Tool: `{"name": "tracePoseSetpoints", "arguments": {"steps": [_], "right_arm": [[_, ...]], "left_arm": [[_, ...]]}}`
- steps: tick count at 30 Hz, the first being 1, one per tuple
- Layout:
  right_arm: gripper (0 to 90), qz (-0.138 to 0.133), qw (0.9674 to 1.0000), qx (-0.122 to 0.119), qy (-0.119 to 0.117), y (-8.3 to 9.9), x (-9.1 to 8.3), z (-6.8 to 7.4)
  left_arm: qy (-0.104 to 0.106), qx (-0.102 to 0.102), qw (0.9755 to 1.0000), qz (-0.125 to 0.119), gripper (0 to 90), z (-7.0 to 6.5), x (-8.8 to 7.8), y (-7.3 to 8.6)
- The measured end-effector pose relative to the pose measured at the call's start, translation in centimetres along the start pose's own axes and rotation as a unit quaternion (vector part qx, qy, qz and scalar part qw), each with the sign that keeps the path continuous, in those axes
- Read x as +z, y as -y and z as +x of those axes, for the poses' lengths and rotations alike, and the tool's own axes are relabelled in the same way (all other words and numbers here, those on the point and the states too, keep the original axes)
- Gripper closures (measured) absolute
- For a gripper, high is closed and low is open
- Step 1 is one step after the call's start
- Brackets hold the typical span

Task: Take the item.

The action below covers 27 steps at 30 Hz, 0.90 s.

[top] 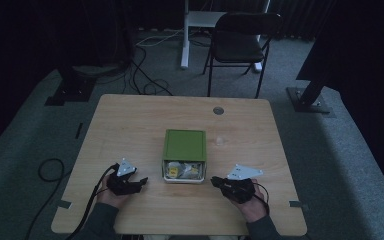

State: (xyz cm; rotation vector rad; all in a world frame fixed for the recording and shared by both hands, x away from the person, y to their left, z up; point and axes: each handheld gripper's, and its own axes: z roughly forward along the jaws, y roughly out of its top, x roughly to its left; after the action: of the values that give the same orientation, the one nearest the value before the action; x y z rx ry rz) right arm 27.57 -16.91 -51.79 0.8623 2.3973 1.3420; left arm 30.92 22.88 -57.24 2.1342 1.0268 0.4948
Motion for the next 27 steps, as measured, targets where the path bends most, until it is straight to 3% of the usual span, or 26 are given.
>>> {"name": "tracePoseSetpoints", "arguments": {"steps": [17, 27], "right_arm": [[89.8, 0.002, 0.9998, -0.016, -0.014, -1.7, 3.1, 1.4], [88.4, 0.009, 0.9995, -0.030, 0.003, -2.1, 5.1, 1.8]], "left_arm": [[0.000, 0.000, 1.0000, -0.001, 37.8, 0.0, 0.0, 0.0], [-0.001, -0.001, 1.0000, -0.001, 37.8, 0.0, 0.0, 0.0]]}}
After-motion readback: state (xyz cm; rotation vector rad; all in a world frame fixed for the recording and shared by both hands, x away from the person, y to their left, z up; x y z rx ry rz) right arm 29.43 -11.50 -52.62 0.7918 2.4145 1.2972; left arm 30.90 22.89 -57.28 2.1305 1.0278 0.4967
